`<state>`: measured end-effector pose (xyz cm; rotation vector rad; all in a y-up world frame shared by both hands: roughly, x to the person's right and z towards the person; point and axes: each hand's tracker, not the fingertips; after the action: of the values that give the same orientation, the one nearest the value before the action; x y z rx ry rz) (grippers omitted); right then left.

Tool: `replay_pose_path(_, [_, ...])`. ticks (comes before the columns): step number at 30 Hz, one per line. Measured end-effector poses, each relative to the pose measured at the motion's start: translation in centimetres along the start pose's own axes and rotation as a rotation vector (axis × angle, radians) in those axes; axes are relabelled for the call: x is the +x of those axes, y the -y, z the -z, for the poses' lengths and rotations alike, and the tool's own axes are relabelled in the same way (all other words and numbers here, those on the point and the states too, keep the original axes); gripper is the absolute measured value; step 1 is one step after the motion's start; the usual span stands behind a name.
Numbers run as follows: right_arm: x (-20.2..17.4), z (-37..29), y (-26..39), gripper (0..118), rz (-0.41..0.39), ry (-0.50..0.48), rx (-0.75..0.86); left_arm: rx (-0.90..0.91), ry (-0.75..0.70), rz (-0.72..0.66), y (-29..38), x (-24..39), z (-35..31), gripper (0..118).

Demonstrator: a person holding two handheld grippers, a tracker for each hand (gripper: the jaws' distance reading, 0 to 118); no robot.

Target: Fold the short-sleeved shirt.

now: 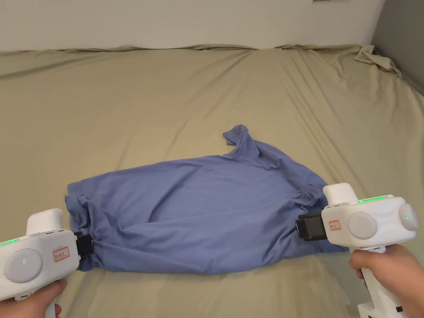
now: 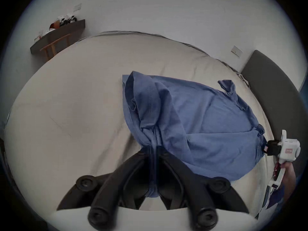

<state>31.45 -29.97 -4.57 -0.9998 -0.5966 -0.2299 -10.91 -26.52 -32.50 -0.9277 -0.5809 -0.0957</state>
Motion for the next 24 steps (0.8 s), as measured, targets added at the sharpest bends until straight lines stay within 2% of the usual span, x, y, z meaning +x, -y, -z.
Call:
replay_pose_path(1, [-0.1, 0.8, 0.0, 116, 0.005, -0.005, -0.023, -0.004, -0.002, -0.002, 0.1, 0.0, 0.0, 5])
replay_pose_path(2, [-0.2, 1.6, 0.1, 109, 0.005, -0.030, -0.066, -0.012, 0.000, -0.015, 0.2, -0.1, 0.1, 5])
replay_pose_path(3, [-0.3, 2.1, 0.2, 88, 0.025, -0.045, -0.110, -0.020, 0.000, -0.027, 0.3, -0.2, 0.3, 5])
replay_pose_path(4, [-0.3, 2.1, 0.4, 81, 0.046, -0.061, -0.133, -0.027, 0.002, -0.037, 0.5, -0.4, 0.4, 5])
replay_pose_path(5, [-0.3, 1.5, 0.5, 65, 0.071, -0.116, -0.091, -0.034, 0.004, -0.045, 0.4, -1.0, 0.7, 5])
replay_pose_path(6, [-0.4, 0.5, 0.5, 19, 0.046, -0.083, -0.073, -0.046, 0.005, -0.053, 0.6, -1.3, 0.7, 5])
replay_pose_path(7, [-0.4, -0.1, 0.5, 12, 0.038, -0.113, -0.065, -0.057, 0.009, -0.056, 0.7, -1.5, 0.7, 5])
replay_pose_path(8, [-0.1, -0.6, 0.8, 12, 0.060, -0.140, -0.054, -0.069, 0.017, -0.062, 0.8, -1.8, 0.6, 5])
replay_pose_path(9, [0.0, -1.3, 1.1, 12, 0.062, -0.118, -0.054, -0.089, 0.027, -0.068, 0.7, -2.6, 0.8, 5])
replay_pose_path(12, [0.5, -4.2, 2.6, 12, 0.107, -0.146, -0.016, -0.139, 0.128, -0.067, 0.7, -3.6, 0.0, 5])
replay_pose_path(15, [0.1, -7.8, 4.4, 12, 0.078, -0.152, -0.001, -0.146, 0.135, -0.036, 0.6, -4.9, -1.7, 5])
replay_pose_path(17, [0.2, -9.9, 5.8, 12, 0.098, -0.173, -0.024, -0.144, 0.165, -0.044, 0.7, -6.0, -2.9, 5])
replay_pose_path(21, [-0.7, -14.7, 9.6, 12, 0.073, -0.191, -0.032, -0.152, 0.161, -0.004, 1.9, -7.0, -5.7, 5])
replay_pose_path(24, [-1.0, -17.5, 12.5, 12, 0.093, -0.208, -0.071, -0.197, 0.173, 0.032, 3.8, -7.3, -7.7, 5])
